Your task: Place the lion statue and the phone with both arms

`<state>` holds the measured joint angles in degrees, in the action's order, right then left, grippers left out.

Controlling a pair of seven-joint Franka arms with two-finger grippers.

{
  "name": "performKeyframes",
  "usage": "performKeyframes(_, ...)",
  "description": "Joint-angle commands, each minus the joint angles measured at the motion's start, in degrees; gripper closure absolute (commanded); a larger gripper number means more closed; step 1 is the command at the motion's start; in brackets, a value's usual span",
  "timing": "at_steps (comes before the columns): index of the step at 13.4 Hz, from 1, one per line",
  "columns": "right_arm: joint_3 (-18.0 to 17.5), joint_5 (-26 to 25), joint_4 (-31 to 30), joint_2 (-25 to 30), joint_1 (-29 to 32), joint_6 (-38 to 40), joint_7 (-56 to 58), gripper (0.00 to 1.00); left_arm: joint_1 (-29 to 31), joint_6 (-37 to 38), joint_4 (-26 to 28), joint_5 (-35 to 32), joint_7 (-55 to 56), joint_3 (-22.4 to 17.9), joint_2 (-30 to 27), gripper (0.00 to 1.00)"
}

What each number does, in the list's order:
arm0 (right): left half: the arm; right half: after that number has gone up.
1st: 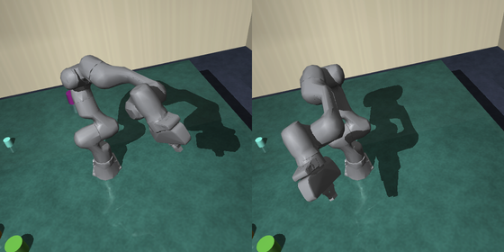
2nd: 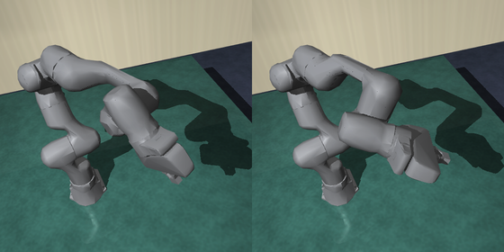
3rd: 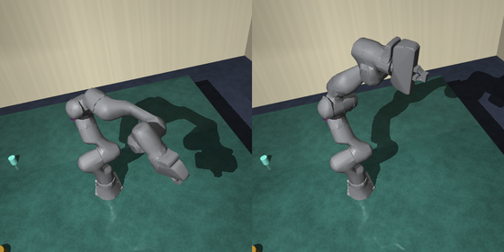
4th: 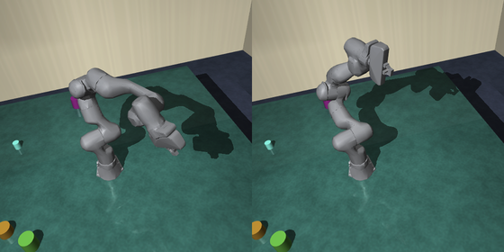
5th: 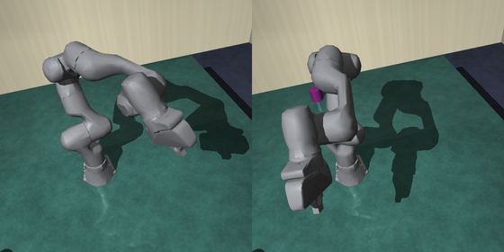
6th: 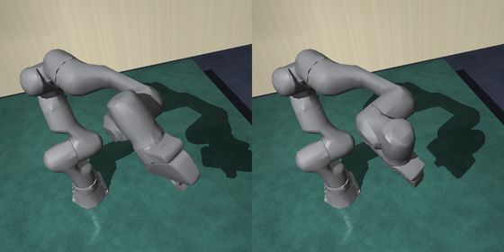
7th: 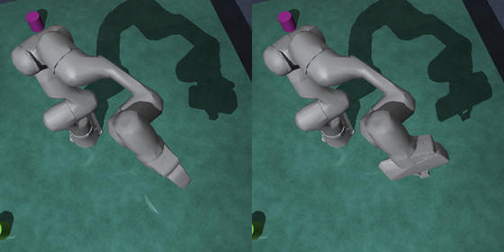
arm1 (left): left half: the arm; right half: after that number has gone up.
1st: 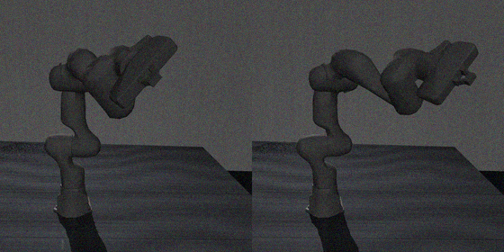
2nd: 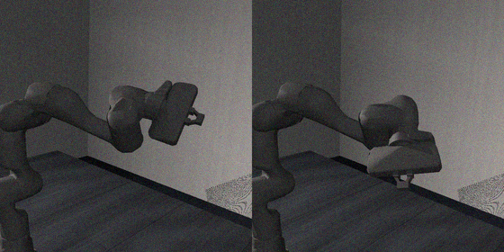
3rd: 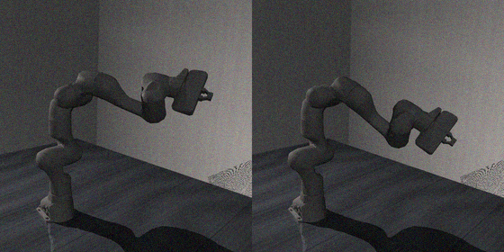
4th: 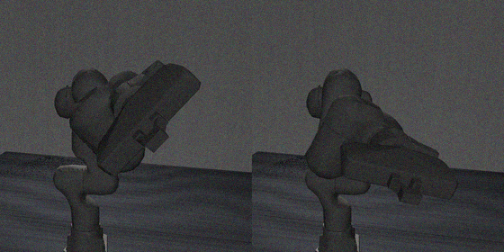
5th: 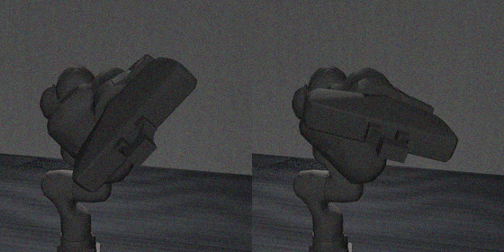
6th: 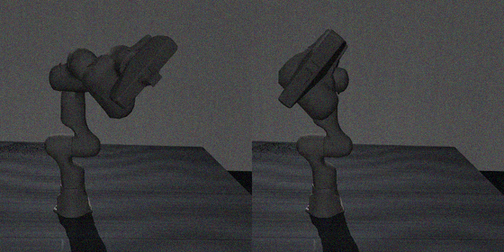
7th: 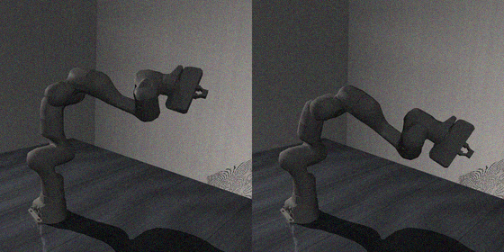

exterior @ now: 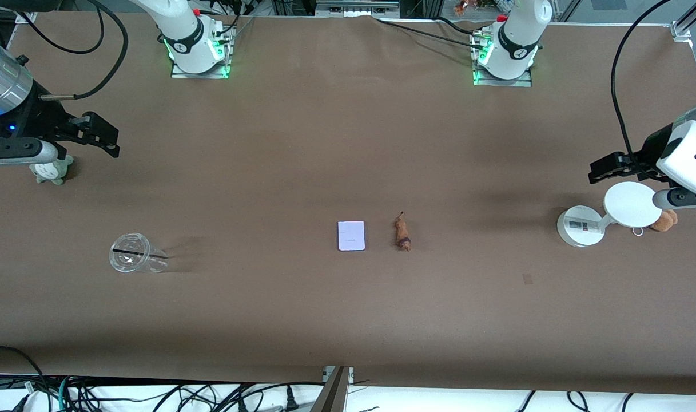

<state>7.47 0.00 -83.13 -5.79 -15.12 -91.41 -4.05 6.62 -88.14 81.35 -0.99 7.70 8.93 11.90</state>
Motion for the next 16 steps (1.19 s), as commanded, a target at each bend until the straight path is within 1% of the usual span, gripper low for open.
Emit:
performKeyframes(1, -0.44, -0.44, 1.22, -0.36, 0.53, 0.27, -0.17, 0.0, -0.29, 0.25, -1.37, 1.43, -0.4, -0.41, 0.67, 0.0)
performKeyframes(16, -0.96, -0.17, 1.31, -0.36, -0.44, 0.18, -0.26, 0.0, 0.32, 0.43, -1.37, 1.52, -0.58, -0.41, 0.67, 0.0)
